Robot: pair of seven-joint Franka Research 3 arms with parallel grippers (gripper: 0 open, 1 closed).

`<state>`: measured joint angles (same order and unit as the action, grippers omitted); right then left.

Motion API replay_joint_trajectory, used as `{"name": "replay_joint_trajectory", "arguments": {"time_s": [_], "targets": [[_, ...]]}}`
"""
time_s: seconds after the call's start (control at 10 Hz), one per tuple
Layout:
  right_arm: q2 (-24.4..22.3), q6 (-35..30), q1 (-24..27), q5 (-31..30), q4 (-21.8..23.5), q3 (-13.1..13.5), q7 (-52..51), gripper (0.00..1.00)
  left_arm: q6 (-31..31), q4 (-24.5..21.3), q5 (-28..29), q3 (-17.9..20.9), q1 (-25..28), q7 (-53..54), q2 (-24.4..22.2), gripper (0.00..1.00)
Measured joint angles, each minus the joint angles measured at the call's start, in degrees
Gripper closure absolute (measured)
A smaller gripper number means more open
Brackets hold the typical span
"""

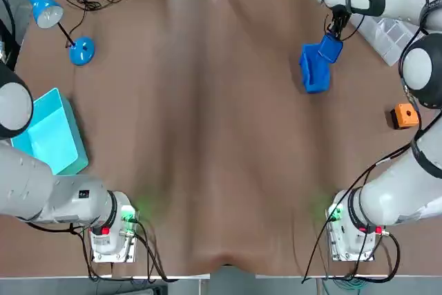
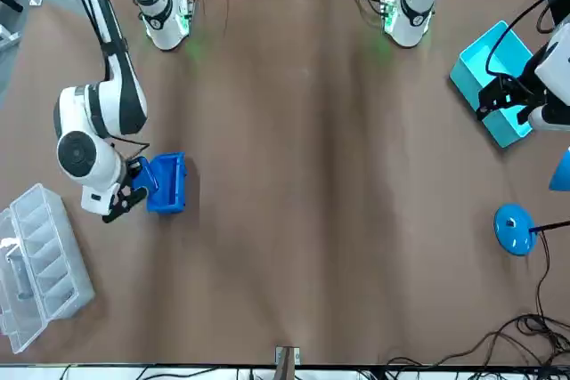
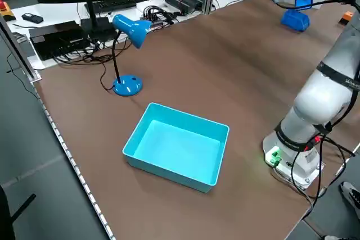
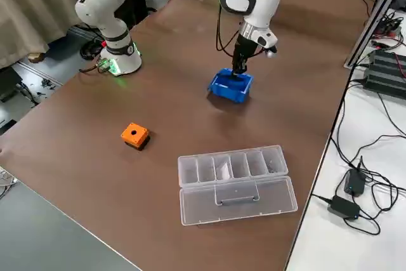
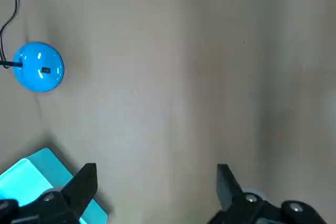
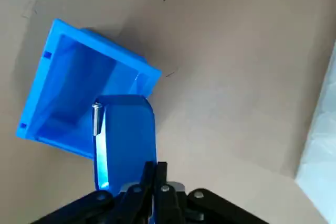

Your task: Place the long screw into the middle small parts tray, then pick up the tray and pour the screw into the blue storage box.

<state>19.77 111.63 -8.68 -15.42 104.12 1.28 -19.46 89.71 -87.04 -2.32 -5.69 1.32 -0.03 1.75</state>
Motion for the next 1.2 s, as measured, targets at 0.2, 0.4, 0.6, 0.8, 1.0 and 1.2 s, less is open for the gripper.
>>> {"name": "replay_joint_trajectory", "arguments": {"time_s": [0.2, 0.4, 0.6, 0.8, 1.0, 1.2], "targets": [[-0.01, -0.14, -1.51, -2.78, -0.67, -0.01, 2.16, 0.97, 0.00, 0.00, 0.00, 0.00, 0.00, 0.00, 0.01, 0.00], [-0.01, -0.74, -2.77, -2.99, -0.79, -0.03, 4.88, 0.97, 0.00, 0.00, 0.00, 0.00, 0.00, 0.00, 0.01, 0.00], [-0.01, -0.79, -3.02, -3.59, -0.80, -0.02, 7.60, 0.97, 0.00, 0.00, 0.00, 0.00, 0.00, 0.00, 0.02, 0.00], [0.00, -0.79, -3.61, -7.03, -0.84, -0.03, 10.37, 0.97, 0.00, 0.00, 0.00, 0.00, 0.00, 0.00, 0.02, 0.00], [0.03, -1.05, -5.10, -9.09, -0.83, -0.05, 13.71, 0.97, 0.00, 0.00, 0.00, 0.00, 0.00, 0.00, 0.02, 0.00], [0.07, -1.64, -6.22, -10.17, -0.79, -0.05, 16.04, 0.97, 0.00, 0.00, 0.00, 0.01, 0.04, 0.00, 0.03, 0.00]]}}
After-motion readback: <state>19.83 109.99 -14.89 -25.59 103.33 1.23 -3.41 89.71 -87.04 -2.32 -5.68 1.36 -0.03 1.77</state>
